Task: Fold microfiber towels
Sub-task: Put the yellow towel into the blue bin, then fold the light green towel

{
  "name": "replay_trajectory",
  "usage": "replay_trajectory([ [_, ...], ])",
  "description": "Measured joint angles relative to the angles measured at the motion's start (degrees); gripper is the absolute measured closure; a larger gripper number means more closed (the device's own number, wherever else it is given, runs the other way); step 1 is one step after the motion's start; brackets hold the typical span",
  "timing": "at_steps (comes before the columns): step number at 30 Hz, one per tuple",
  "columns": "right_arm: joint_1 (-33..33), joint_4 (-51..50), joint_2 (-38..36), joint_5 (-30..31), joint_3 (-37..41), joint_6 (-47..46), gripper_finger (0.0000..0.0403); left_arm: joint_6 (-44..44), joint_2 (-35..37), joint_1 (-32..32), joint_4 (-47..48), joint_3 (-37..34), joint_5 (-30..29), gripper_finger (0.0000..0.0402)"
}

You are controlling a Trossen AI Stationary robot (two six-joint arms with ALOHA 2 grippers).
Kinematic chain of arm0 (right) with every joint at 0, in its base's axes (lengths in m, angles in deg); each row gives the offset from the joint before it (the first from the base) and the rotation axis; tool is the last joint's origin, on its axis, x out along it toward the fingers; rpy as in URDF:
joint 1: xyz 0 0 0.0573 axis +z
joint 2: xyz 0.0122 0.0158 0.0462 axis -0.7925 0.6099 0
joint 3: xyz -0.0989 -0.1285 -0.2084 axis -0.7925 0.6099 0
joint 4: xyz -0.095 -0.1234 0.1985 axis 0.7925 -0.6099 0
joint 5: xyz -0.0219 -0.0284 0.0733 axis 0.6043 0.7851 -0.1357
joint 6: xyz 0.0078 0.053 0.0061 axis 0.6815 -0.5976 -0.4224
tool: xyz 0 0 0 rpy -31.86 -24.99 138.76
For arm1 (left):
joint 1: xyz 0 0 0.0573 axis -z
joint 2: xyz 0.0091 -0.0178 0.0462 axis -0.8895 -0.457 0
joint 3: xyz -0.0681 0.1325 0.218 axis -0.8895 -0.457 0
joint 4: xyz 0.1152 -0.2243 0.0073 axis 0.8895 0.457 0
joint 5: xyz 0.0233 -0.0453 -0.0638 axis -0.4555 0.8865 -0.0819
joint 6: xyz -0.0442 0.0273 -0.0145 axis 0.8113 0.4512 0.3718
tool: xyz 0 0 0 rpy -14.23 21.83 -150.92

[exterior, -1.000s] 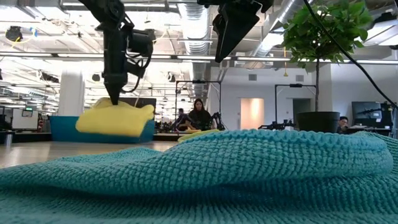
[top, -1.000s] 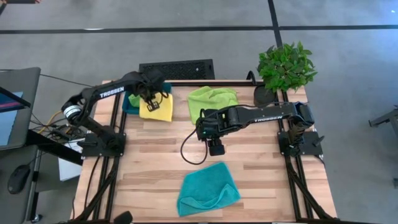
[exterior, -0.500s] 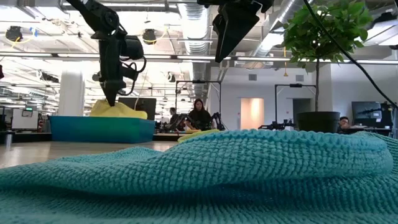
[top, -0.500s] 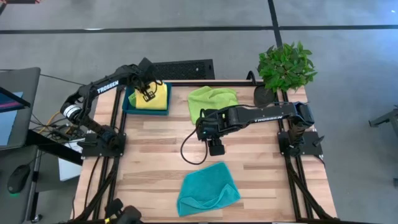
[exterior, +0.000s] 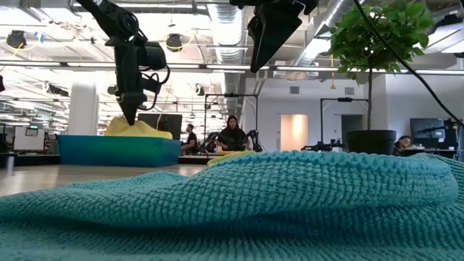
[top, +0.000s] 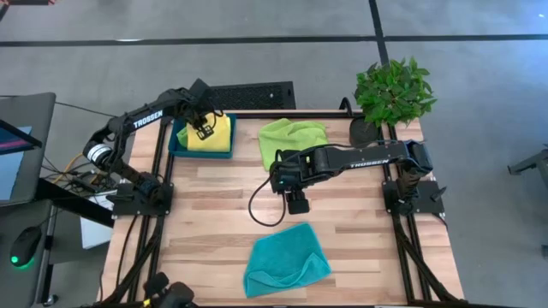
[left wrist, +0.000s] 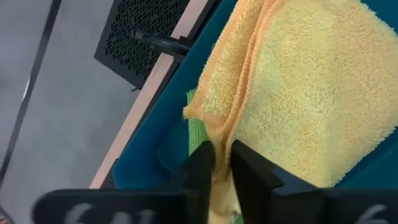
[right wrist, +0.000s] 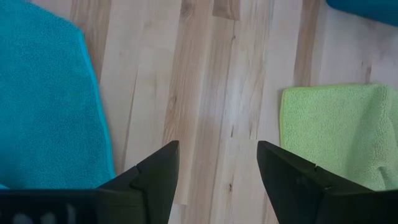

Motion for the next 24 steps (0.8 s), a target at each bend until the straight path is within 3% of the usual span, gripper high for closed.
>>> replay_trajectory([
  [6, 0.00, 0.00, 0.00, 0.02, 0.00, 0.06, 0.0163, -1.63, 0.00, 0.01, -0.38, 0.02, -1.77, 0.0282],
  [9, -0.06, 0.10, 0.00, 0.37, 0.00, 1.13, 0.0163, 1.84, 0.51, 0.05, 0.07, 0.65, -0.71, 0.0264],
  [14, -0.26, -0.14, -0.86, 1.24, 0.00, 1.34, 0.0163, 2.84, 6.96, 2.91, 0.72, 0.79, 13.23, 0.0254],
  [17, -0.22, -1.39, -1.74, 1.31, 0.01, 1.46, 0.0163, 1.92, 11.78, 7.58, 0.74, 0.54, 17.47, 0.0254],
  [24, -0.15, -4.35, -5.40, 1.33, 0.55, -0.52, 0.0163, -0.19, 17.40, 24.38, -3.42, -5.05, 14.71, 0.0254],
])
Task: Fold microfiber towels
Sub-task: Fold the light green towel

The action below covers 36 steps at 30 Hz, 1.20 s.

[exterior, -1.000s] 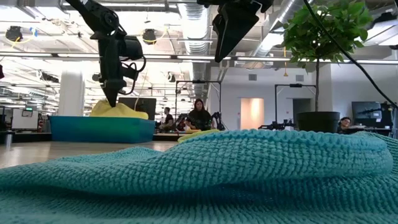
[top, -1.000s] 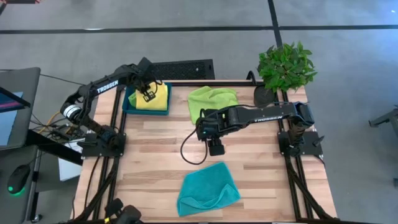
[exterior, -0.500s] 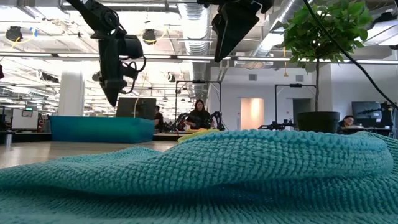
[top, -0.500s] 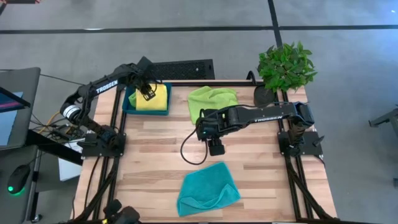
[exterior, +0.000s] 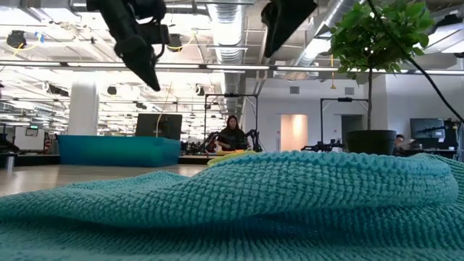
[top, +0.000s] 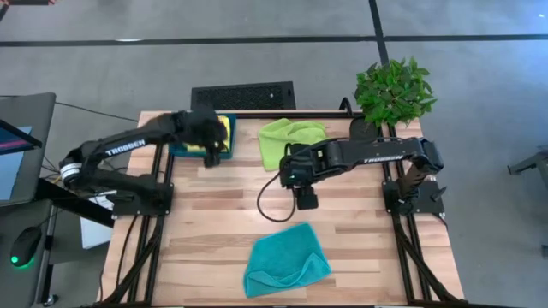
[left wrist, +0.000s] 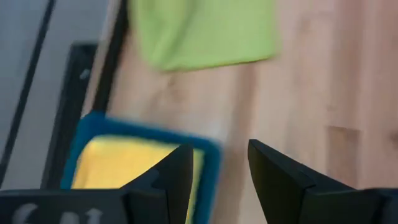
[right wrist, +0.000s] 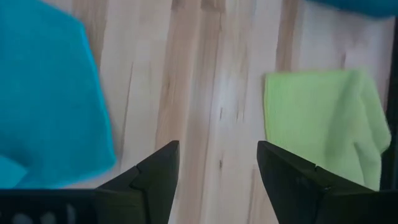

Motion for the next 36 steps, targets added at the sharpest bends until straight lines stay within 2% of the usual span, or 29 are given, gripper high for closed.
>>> replay_trajectory([
  [6, 0.07, -2.93, -4.32, -0.02, 1.23, -2.16, 0.0163, -3.51, -3.25, 10.88, -9.80, -3.78, -0.19, 0.0254],
  [8, 0.34, -0.46, -6.50, 0.02, 3.37, -2.99, 0.0163, -4.67, -5.63, 12.81, -12.18, -4.23, -0.33, 0.0253],
  [17, 1.15, 9.78, -18.33, 0.62, 17.80, -7.94, 0.0163, -7.25, -20.74, 14.56, -27.49, -4.21, -0.47, 0.0253],
  [23, 1.53, 11.71, -23.10, 2.11, 23.99, -8.91, 0.0163, -9.94, -28.90, 14.56, -37.74, -3.90, -0.31, 0.0253],
  [25, 1.49, 14.91, -24.02, 2.16, 24.99, -8.71, 0.0163, -10.04, -31.24, 14.56, -37.20, -3.00, -0.27, 0.0253],
  [31, 1.42, 14.29, -24.40, 2.96, 25.84, -8.39, 0.0163, -9.34, -38.42, 14.02, -37.93, 1.60, -0.57, 0.0253],
  [36, 1.55, 14.26, -24.04, 2.84, 25.88, -7.47, 0.0163, -7.53, -42.00, 12.96, -34.23, 4.58, -1.49, 0.0253],
])
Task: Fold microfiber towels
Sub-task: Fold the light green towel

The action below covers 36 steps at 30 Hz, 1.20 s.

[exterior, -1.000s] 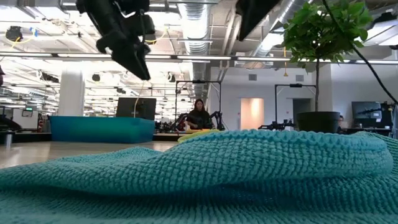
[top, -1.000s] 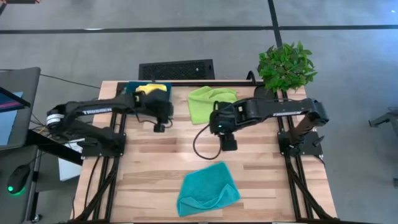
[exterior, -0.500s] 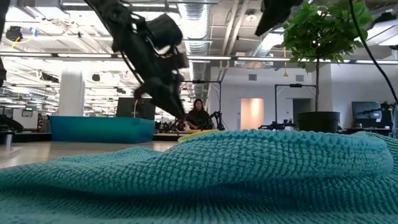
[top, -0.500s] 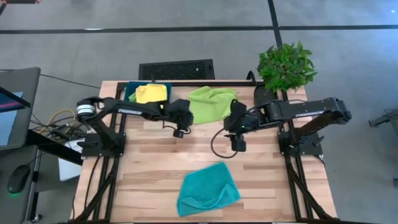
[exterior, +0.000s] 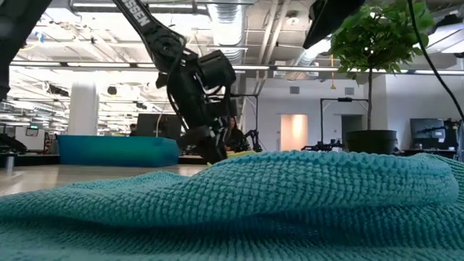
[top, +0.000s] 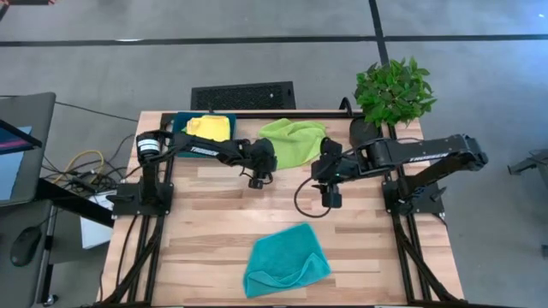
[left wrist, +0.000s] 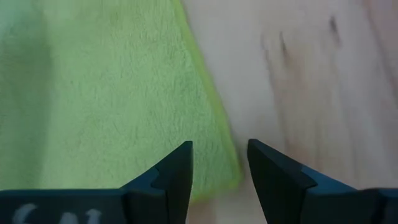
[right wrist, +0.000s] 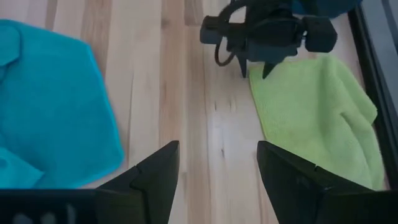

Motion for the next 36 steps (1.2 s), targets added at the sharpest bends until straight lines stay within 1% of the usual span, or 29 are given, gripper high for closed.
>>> replay_trajectory([
  [5, -0.09, -0.04, 0.00, 0.08, -0.07, -0.01, 0.0163, 2.77, -0.90, -0.24, 2.58, 1.69, -2.91, 0.0253],
  [11, -0.04, -0.45, 0.02, -0.04, -0.07, -0.01, 0.0163, 4.77, -0.68, -0.38, 3.88, 1.74, -1.64, 0.0253],
  [16, -0.04, -0.71, 0.02, -0.04, -0.07, -0.41, 0.0163, 5.19, -0.66, -0.32, 4.61, 1.72, -1.94, 0.0257],
  [19, -0.03, -1.34, 0.02, -0.06, -0.07, -1.76, 0.0163, 6.13, -0.59, -0.10, 6.10, 1.74, -1.96, 0.0284],
  [21, -0.02, -1.66, 0.02, -0.08, -0.07, -1.93, 0.0163, 6.60, -0.57, 0.35, 7.21, 1.74, -2.33, 0.0320],
  [23, -0.02, -1.75, 0.02, -0.06, -0.07, -1.93, 0.0163, 6.43, -0.57, 1.19, 8.17, 1.72, -3.17, 0.0366],
  [24, -0.03, -1.77, 0.02, -0.08, -0.07, -1.98, 0.0163, 6.56, -0.57, 1.65, 8.46, 1.69, -3.83, 0.0383],
  [25, -0.02, -1.75, 0.02, -0.08, -0.07, -2.23, 0.0163, 7.11, -0.57, 2.11, 8.58, 1.67, -4.50, 0.0391],
  [31, -0.03, -2.50, 1.11, -0.11, -0.07, -4.37, 0.0163, 11.13, -0.35, 5.46, 11.13, 1.67, -6.24, 0.0399],
  [33, 0.22, -1.80, 2.58, -0.08, -0.01, -3.34, 0.0163, 12.74, -0.18, 7.14, 12.72, 1.67, -7.84, 0.0400],
  [36, 1.03, -2.59, 4.96, -0.09, 1.66, 1.14, 0.0163, 14.28, 0.51, 9.79, 15.54, 1.53, -10.22, 0.0400],
])
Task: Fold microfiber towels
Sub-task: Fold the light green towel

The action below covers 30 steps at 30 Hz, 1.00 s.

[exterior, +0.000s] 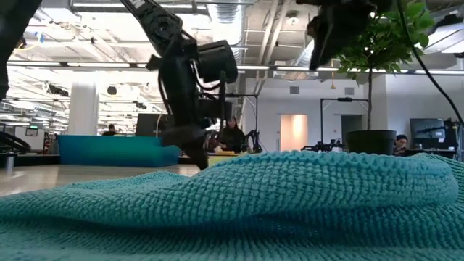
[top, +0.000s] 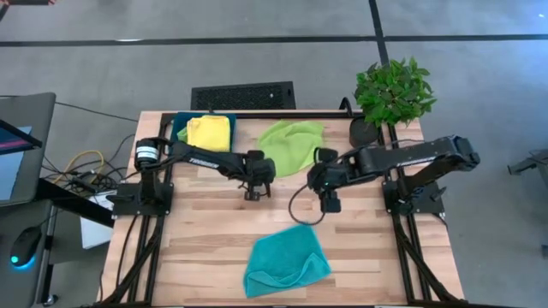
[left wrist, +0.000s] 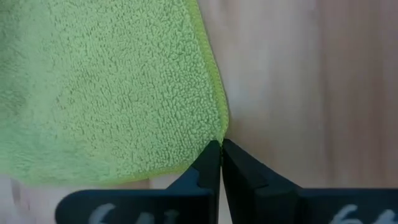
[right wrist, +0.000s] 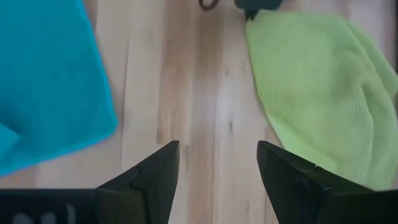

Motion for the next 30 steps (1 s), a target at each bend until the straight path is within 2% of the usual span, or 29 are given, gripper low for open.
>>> replay_trajectory([
  [4, 1.14, 1.70, 3.87, -0.06, 2.52, 4.44, 0.0163, 2.14, 1.92, 3.40, 4.31, -0.20, 1.05, 0.0401],
  [8, 1.17, 5.66, 9.03, -0.13, 3.03, 5.07, 0.0164, 5.78, 3.87, 6.89, 8.33, -0.24, 4.95, 0.0401],
  [12, 0.41, 10.24, 14.20, -0.35, 3.09, 9.48, 0.0171, 9.46, 4.18, 10.86, 11.01, -0.23, 4.82, 0.0401],
  [21, -3.10, 20.03, 23.57, -6.01, 2.64, 19.93, 0.0197, 16.55, 4.42, 18.39, 12.38, -0.32, 3.88, 0.0401],
  [27, -6.26, 23.83, 27.56, -6.52, 2.56, 25.42, 0.0209, 20.91, 4.57, 20.72, 14.10, -0.40, 3.61, 0.0401],
  [30, -7.89, 24.30, 28.08, -9.06, 2.63, 28.43, 0.0215, 22.81, 4.58, 21.07, 14.54, -0.40, 3.47, 0.0401],
])
